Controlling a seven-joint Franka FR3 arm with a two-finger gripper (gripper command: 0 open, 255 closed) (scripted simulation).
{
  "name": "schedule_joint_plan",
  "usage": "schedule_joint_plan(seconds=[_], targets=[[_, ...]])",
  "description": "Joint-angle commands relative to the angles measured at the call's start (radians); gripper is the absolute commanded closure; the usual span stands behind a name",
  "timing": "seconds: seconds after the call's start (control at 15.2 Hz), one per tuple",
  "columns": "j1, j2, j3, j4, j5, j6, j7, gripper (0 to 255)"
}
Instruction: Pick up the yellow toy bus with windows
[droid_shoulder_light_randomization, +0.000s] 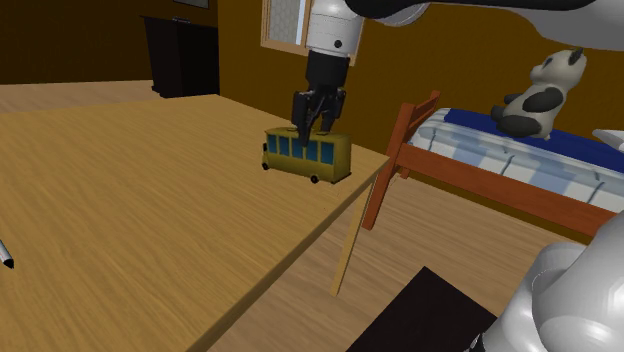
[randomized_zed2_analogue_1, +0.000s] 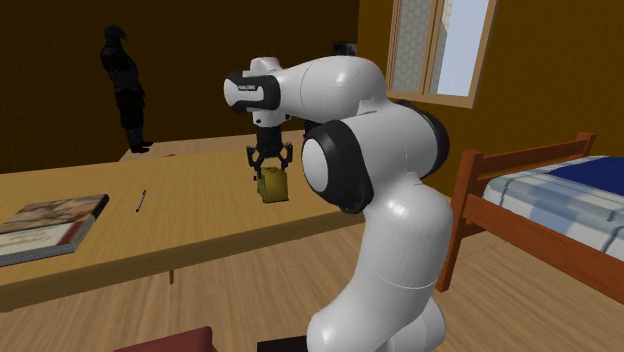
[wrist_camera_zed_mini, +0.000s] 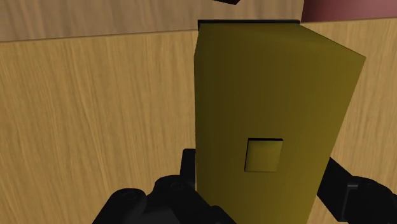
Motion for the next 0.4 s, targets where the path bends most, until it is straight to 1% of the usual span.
schedule_joint_plan(seconds=[0.0, 0.2, 0.33], targets=[[0.0, 0.009, 0.001, 0.041, -0.002, -0.031, 0.002, 255], [0.0, 0.02, 0.001, 0.094, -0.005, -0.073, 0.004, 255], [0.0, 0.021, 0.001, 0.097, -0.005, -0.075, 0.004, 255]])
